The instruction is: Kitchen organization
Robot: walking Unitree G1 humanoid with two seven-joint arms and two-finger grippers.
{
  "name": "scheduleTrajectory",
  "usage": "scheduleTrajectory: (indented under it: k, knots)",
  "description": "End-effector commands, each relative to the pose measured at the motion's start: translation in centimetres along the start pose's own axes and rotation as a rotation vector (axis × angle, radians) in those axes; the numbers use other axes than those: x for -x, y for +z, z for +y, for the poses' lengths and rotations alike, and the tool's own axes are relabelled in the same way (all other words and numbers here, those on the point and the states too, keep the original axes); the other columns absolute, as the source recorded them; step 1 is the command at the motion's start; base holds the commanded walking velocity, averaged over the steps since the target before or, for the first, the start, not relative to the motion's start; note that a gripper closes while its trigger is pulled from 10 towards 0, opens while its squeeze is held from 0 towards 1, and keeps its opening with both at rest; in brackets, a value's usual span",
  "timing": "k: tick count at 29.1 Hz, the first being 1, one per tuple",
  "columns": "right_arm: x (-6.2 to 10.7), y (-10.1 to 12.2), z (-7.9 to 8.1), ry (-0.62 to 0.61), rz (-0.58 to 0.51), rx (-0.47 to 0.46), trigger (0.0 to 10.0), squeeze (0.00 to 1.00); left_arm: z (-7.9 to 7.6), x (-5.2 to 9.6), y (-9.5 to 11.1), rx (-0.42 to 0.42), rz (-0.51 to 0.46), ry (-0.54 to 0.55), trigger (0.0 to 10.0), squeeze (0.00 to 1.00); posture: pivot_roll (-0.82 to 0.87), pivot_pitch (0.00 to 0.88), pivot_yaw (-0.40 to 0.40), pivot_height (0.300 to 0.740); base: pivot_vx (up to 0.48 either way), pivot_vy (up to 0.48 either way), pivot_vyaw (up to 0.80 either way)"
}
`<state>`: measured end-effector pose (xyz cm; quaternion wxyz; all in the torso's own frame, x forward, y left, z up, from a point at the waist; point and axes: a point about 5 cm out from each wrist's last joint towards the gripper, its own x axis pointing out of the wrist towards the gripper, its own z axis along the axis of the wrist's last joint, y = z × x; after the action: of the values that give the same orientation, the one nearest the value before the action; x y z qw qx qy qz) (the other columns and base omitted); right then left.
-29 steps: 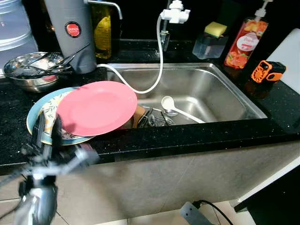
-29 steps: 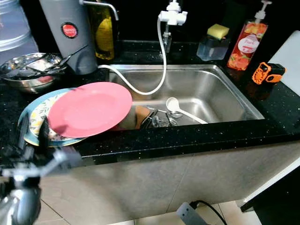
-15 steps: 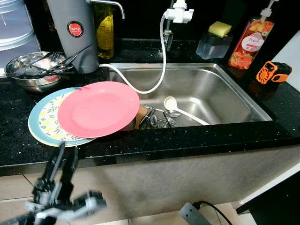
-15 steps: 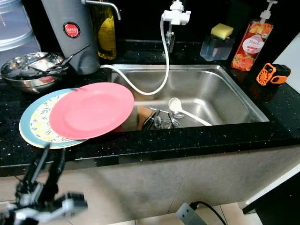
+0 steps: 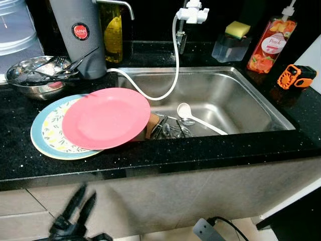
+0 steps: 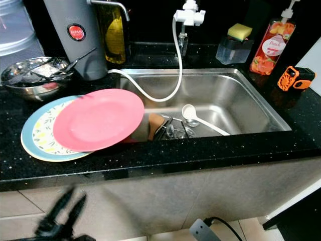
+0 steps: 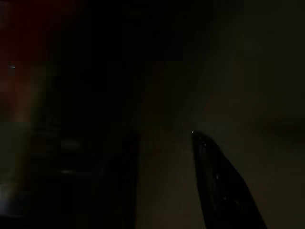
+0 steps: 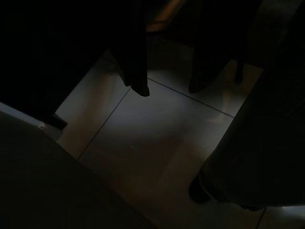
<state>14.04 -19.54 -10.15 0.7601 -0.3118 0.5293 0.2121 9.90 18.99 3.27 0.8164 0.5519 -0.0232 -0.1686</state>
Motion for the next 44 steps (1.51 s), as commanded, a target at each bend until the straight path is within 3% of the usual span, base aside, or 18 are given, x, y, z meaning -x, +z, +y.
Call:
scheduleTrajectory:
  k: [1,2,4,6,8,10,11,13,14,15,16,17,18,19,22,30,34,44]
  knots:
    - [0.1,-0.4,-0.3,-0.010,0.003,-0.010,10.0,0.00,-2.4,-0.2,-0.3,0.052,0.057,-0.046,10.0,0.00,0.32,0.000,-0.075,0.740,0.000,0.000,0.00]
    - [0.1,-0.4,-0.2,-0.007,0.003,-0.010,10.0,0.00,-3.9,-0.8,-1.2,0.148,0.151,-0.074,10.0,0.00,0.32,0.000,-0.075,0.740,0.000,0.000,0.00]
    - [0.1,-0.4,-0.1,-0.006,0.003,-0.010,10.0,0.00,-4.8,-1.2,-1.7,0.219,0.213,-0.088,10.0,0.00,0.32,0.000,-0.078,0.740,0.000,0.000,0.00]
    - [0.1,-0.4,-0.1,-0.004,0.002,-0.009,10.0,0.00,-6.4,0.3,-4.0,0.459,0.439,-0.104,10.0,0.00,0.31,0.000,-0.077,0.740,0.000,0.000,0.00]
    - [0.1,-0.4,-0.1,-0.004,0.002,-0.009,10.0,0.00,-6.4,0.3,-4.0,0.459,0.439,-0.104,10.0,0.00,0.31,0.000,-0.077,0.740,0.000,0.000,0.00]
    - [0.1,-0.4,-0.2,-0.004,0.002,-0.010,10.0,0.00,-6.7,1.0,-5.0,0.527,0.527,-0.083,10.0,0.00,0.30,0.000,-0.073,0.740,0.000,0.000,0.00]
    - [0.1,-0.3,-0.2,-0.006,0.000,-0.014,10.0,0.00,-7.3,1.6,-6.2,0.649,0.658,-0.064,10.0,0.00,0.30,0.000,-0.073,0.740,0.000,0.000,0.00]
    - [0.1,-0.3,-0.2,-0.006,0.000,-0.014,10.0,0.00,-7.3,1.6,-6.2,0.649,0.658,-0.064,10.0,0.00,0.30,0.000,-0.073,0.740,0.000,0.000,0.00]
    - [0.1,-0.3,-0.3,-0.008,-0.001,-0.017,10.0,0.00,-8.0,2.1,-7.6,0.801,0.817,-0.020,10.0,0.00,0.30,0.000,-0.075,0.740,0.000,0.000,0.00]
    - [0.1,-0.3,-0.3,-0.008,-0.001,-0.017,10.0,0.00,-8.0,2.1,-7.6,0.801,0.817,-0.020,10.0,0.00,0.30,0.000,-0.075,0.740,0.000,0.000,0.00]
    - [0.1,-0.3,-0.4,-0.008,0.000,-0.017,10.0,0.00,-9.1,2.7,-8.9,0.977,0.981,-0.001,10.0,0.00,0.30,0.000,-0.081,0.740,0.000,0.000,0.00]
    - [0.1,-0.3,-0.4,-0.008,0.000,-0.017,10.0,0.00,-9.1,2.7,-8.9,0.977,0.981,-0.001,10.0,0.00,0.30,0.000,-0.081,0.740,0.000,0.000,0.00]
    - [0.1,-0.3,-0.4,-0.004,0.002,-0.013,10.0,0.00,-10.0,3.0,-9.4,1.130,1.084,0.016,10.0,0.00,0.29,0.000,-0.089,0.740,0.000,0.000,0.00]
    - [0.1,-0.3,-0.4,0.009,0.002,-0.007,10.0,0.00,-10.5,2.9,-9.7,1.205,1.140,0.008,10.0,0.00,0.29,0.000,-0.097,0.740,0.000,0.000,0.00]
    - [0.1,-0.3,-0.4,0.027,0.002,0.002,10.0,0.00,-10.8,2.7,-9.7,1.212,1.150,-0.027,10.0,0.00,0.29,0.000,-0.100,0.740,0.000,0.000,0.00]
    - [0.0,0.2,-0.1,0.061,-0.024,-0.003,10.0,0.00,-10.3,-0.9,-9.4,1.118,1.032,-0.138,10.0,0.00,0.25,0.000,-0.094,0.740,0.000,0.000,0.00]
    - [0.0,0.3,0.0,0.069,-0.027,-0.005,10.0,0.00,-10.2,-1.4,-9.4,1.131,1.023,-0.149,10.0,0.00,0.25,0.000,-0.094,0.740,0.000,0.000,0.00]
    - [0.2,-0.1,1.1,0.181,-0.063,-0.062,10.0,0.00,-9.6,-3.4,-9.1,0.986,0.977,-0.193,10.0,0.00,0.21,0.000,-0.094,0.740,0.000,0.000,0.00]
